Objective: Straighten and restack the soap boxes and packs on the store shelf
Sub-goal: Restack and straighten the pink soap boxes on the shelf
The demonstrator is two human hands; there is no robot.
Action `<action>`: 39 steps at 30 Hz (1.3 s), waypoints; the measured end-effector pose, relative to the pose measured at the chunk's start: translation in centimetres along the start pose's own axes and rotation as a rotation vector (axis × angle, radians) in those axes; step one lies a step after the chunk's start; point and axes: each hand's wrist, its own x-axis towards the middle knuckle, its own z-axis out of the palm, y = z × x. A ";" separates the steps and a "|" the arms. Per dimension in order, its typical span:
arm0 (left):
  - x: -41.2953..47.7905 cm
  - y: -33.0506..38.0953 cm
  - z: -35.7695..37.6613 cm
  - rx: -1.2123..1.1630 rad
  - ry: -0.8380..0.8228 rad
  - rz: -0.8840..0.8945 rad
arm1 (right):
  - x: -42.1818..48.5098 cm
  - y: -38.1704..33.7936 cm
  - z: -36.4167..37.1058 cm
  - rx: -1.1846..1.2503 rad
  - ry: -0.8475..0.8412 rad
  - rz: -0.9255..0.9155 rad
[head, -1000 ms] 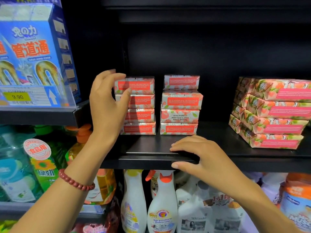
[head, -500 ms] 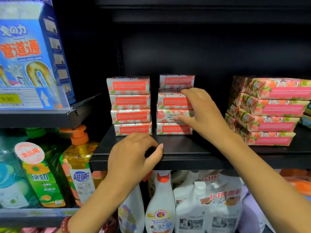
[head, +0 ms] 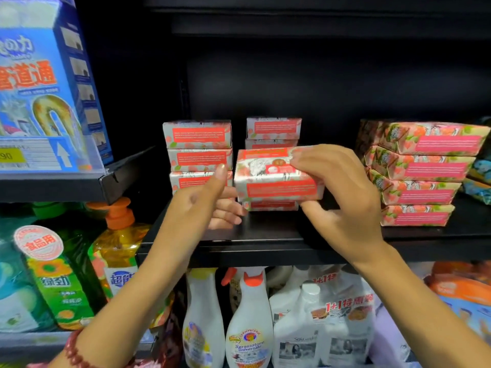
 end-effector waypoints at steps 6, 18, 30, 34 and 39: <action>0.1 0.9 0.7 -0.231 -0.159 -0.057 | 0.3 -1.0 -0.3 -0.011 -0.170 -0.095; -0.6 0.5 -0.3 0.099 -0.166 0.386 | 0.4 -2.5 -1.2 0.449 -0.198 0.410; -0.7 0.5 -1.4 0.263 -0.130 0.406 | -0.3 -1.8 -0.8 0.413 -0.395 0.300; -0.6 0.1 -1.2 0.352 -0.108 0.496 | -0.2 -1.6 -0.9 0.805 -0.452 0.656; -0.6 -0.2 -1.1 0.420 -0.164 0.498 | 0.6 -1.9 -0.7 0.756 -0.340 0.669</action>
